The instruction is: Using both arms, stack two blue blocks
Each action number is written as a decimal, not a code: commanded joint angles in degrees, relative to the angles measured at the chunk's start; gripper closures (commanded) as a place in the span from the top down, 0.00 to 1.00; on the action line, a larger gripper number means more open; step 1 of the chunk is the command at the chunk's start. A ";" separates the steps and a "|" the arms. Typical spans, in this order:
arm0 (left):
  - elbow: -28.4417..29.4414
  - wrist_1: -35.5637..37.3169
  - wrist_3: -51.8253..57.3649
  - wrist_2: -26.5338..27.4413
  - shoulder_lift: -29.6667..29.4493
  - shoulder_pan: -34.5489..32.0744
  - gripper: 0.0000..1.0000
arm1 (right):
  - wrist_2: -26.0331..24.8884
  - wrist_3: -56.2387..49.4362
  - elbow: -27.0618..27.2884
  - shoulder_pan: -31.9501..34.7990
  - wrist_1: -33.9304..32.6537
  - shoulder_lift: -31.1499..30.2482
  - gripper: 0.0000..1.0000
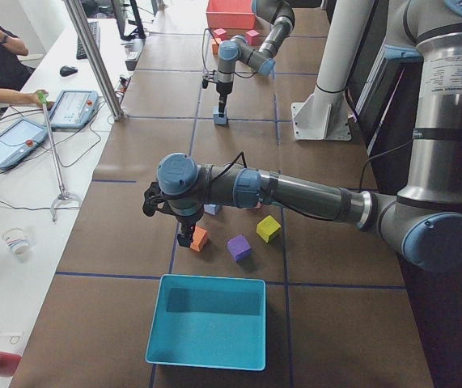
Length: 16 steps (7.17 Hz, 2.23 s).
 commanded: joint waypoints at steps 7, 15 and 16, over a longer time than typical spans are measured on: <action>2.50 -9.81 -12.33 9.78 -9.32 26.33 1.00 | 15.74 -16.86 31.55 23.49 -7.57 -26.31 1.00; 8.84 -18.66 -22.14 16.64 -9.85 35.05 1.00 | 15.48 -16.97 27.69 23.32 -4.32 -27.55 1.00; 9.20 -18.66 -22.05 16.55 -9.93 35.92 1.00 | 15.47 -16.97 27.60 23.32 -4.23 -27.55 1.00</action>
